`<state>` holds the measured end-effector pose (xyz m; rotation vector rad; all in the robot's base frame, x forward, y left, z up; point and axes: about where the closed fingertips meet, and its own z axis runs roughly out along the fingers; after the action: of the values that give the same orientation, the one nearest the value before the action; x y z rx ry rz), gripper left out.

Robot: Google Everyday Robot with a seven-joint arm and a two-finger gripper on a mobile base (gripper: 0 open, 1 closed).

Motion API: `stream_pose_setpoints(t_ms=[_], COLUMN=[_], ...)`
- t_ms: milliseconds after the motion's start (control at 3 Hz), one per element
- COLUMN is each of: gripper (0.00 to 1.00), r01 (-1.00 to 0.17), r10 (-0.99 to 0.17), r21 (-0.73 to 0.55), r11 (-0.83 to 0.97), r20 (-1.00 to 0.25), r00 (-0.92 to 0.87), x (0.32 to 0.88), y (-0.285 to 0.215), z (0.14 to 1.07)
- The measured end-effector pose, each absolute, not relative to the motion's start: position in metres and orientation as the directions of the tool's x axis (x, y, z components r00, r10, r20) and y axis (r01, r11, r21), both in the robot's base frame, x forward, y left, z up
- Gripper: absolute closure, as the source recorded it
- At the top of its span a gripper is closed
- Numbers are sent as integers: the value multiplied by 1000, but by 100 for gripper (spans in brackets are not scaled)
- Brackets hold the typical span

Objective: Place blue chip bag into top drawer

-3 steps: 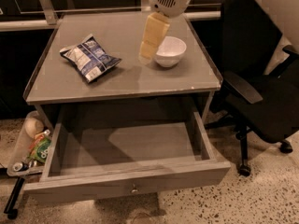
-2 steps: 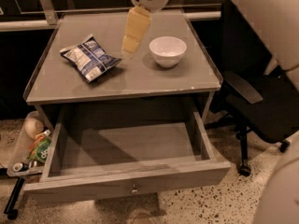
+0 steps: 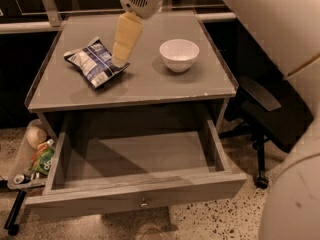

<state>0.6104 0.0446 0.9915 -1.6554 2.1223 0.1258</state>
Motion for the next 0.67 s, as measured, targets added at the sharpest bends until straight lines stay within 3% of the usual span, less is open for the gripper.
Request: stream_pose_setpoints(t_ms=[667], gripper=[0], r01=[-967], r10=[-890], r21=[-109], r11=[229], r20=[-426], r00=[-162], x=[650], y=[114], z=[959])
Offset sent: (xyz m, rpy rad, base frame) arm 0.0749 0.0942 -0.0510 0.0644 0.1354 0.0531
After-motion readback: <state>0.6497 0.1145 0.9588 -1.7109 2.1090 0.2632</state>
